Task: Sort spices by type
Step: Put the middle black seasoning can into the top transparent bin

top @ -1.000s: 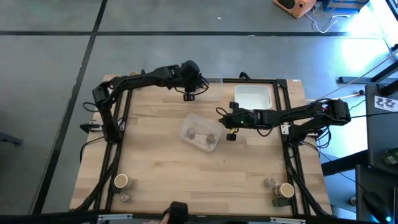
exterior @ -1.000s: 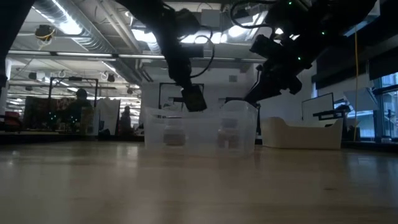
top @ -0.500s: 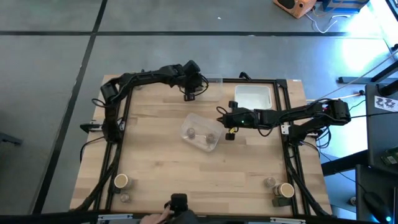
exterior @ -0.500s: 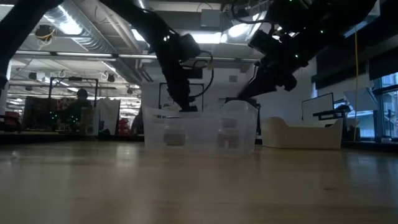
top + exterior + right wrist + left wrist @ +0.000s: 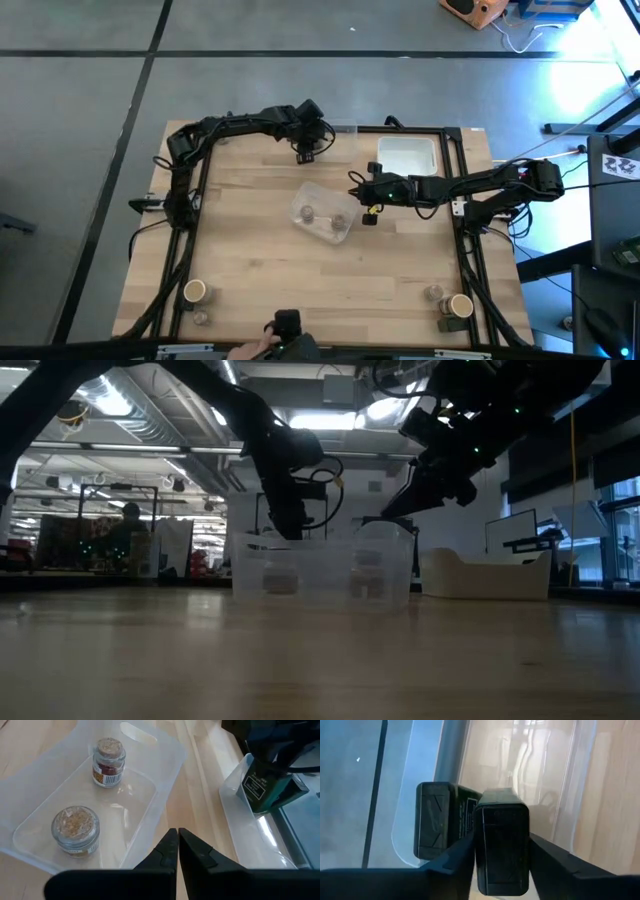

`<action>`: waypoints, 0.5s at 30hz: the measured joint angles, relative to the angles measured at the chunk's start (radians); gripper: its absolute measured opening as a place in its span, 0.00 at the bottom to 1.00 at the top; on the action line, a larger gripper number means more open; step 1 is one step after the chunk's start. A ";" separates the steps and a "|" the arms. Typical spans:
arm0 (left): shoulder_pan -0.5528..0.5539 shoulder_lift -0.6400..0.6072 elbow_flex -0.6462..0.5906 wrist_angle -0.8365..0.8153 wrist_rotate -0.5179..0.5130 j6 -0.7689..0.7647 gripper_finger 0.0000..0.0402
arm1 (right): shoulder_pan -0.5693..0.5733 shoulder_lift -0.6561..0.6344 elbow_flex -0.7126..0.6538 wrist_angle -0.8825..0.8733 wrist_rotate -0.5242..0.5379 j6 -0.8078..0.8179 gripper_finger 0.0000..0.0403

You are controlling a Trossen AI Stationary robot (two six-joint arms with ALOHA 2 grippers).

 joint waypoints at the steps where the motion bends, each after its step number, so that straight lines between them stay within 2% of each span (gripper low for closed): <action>1: -0.001 0.000 0.000 0.002 0.000 0.000 0.41 | 0.000 0.000 0.000 0.000 0.000 0.000 0.04; 7: -0.008 -0.006 0.000 -0.009 -0.003 0.017 0.52 | 0.000 0.000 0.000 0.000 0.000 0.000 0.04; 12: -0.035 -0.064 0.000 -0.031 -0.041 0.015 0.54 | 0.000 0.000 0.000 0.000 0.000 0.000 0.04; 15: -0.060 -0.114 0.000 -0.034 -0.059 -0.049 0.54 | 0.000 0.000 0.000 0.000 0.000 0.000 0.04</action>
